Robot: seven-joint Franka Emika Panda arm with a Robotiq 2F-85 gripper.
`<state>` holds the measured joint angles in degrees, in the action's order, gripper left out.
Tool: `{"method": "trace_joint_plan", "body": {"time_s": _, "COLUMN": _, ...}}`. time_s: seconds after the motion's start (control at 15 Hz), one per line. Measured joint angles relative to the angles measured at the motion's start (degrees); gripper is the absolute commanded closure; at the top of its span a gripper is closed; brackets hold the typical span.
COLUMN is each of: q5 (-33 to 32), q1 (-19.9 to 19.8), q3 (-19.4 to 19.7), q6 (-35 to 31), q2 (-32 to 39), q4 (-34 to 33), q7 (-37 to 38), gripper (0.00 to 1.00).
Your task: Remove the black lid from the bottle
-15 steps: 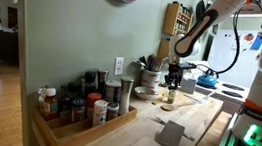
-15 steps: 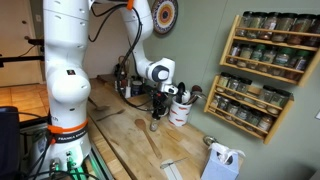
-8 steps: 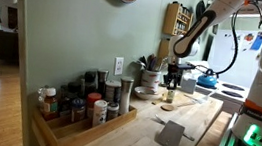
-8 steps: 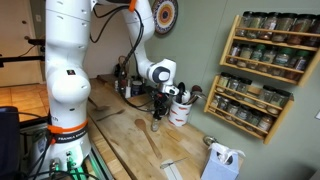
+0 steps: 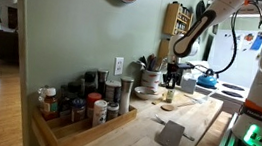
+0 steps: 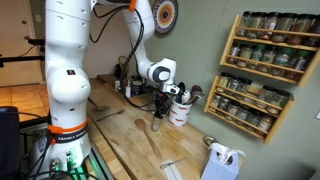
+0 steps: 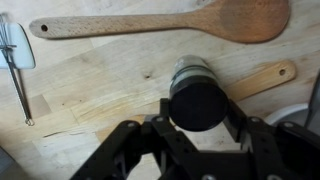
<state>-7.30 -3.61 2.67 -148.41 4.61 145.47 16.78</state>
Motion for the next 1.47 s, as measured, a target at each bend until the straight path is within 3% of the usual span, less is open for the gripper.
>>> {"method": "trace_joint_plan", "body": {"time_s": 0.4, "q5": -1.07, "q1": 0.59, "q3": -0.26, "q6": 0.01, "q2": -3.12, "q4": 0.41, "q7": -0.97, "gripper": 0.69}}
{"method": "trace_joint_plan", "body": {"time_s": 0.6, "q5": -0.41, "q1": 2.25, "q3": -2.16, "q6": 0.17, "q2": -7.09, "q4": 2.53, "q7": -4.4, "gripper": 0.69}}
{"method": "trace_joint_plan", "body": {"time_s": 1.0, "q5": 1.12, "q1": 8.92, "q3": -9.39, "q6": 3.09, "q2": -15.2, "q4": 6.26, "q7": -8.17, "gripper": 0.69}}
{"method": "trace_joint_plan", "body": {"time_s": 1.4, "q5": 5.3, "q1": 15.94, "q3": -13.84, "q6": 3.31, "q2": -15.95, "q4": 4.52, "q7": -13.33, "gripper": 0.69}}
{"method": "trace_joint_plan", "body": {"time_s": 1.47, "q5": 6.62, "q1": 16.86, "q3": -13.97, "q6": 3.32, "q2": -15.84, "q4": 4.28, "q7": -14.68, "gripper": 0.44}}
